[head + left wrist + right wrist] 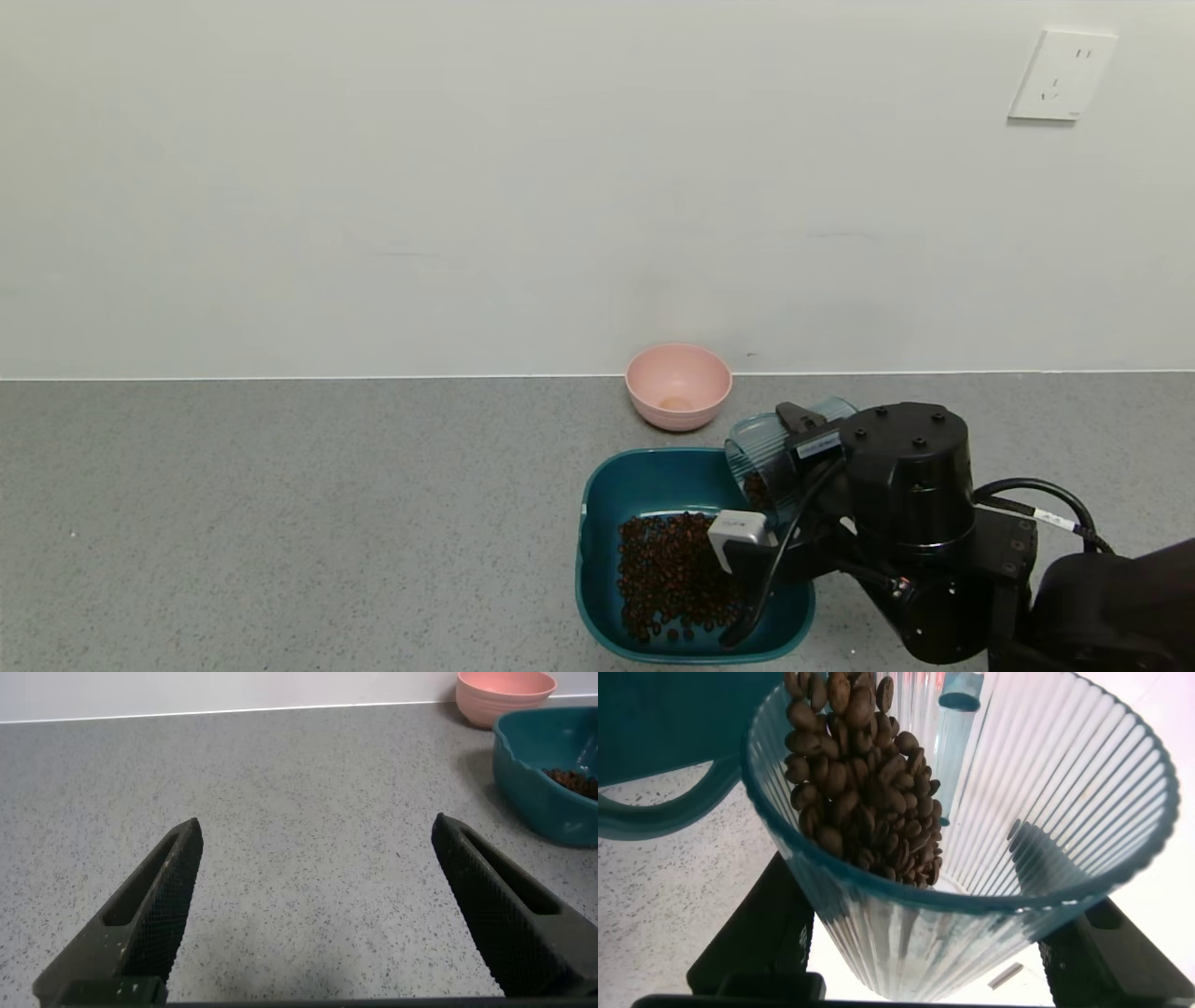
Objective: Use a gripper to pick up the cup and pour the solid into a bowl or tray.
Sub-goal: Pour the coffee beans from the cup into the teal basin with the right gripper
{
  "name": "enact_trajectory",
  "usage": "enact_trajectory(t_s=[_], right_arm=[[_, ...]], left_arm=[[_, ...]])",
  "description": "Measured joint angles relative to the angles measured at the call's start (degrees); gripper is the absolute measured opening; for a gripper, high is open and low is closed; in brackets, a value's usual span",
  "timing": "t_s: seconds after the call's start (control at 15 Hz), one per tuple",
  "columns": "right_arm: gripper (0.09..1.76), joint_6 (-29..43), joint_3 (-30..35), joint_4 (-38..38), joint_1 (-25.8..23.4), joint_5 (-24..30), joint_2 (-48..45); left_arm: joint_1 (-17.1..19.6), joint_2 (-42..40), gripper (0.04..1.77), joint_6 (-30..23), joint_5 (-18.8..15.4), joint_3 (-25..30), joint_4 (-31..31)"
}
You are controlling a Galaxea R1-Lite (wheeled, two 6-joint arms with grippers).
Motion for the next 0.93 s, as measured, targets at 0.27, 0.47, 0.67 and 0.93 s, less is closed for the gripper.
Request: enact_trajectory(t_s=[0.27, 0.47, 0.67, 0.93], right_arm=[[1.36, 3.47, 0.6, -1.33, -0.94, 0.72, -0.5], [1.36, 11.23, 0.93, -1.16, -1.33, 0.85, -0.69], [1.36, 19.88, 1.43, -0.52, -1.66, 0.88, -0.78], [1.36, 30.33, 2.83, -0.55, -2.24, 0.83, -1.05]], left_arm=[[0.0, 0.0, 1.76, 0.0, 0.0, 0.0, 0.0], [0.0, 0.0, 1.76, 0.0, 0.0, 0.0, 0.0], [0.0, 0.0, 1.76, 0.0, -0.02, 0.0, 0.0], [0.0, 0.0, 1.76, 0.0, 0.0, 0.0, 0.0]])
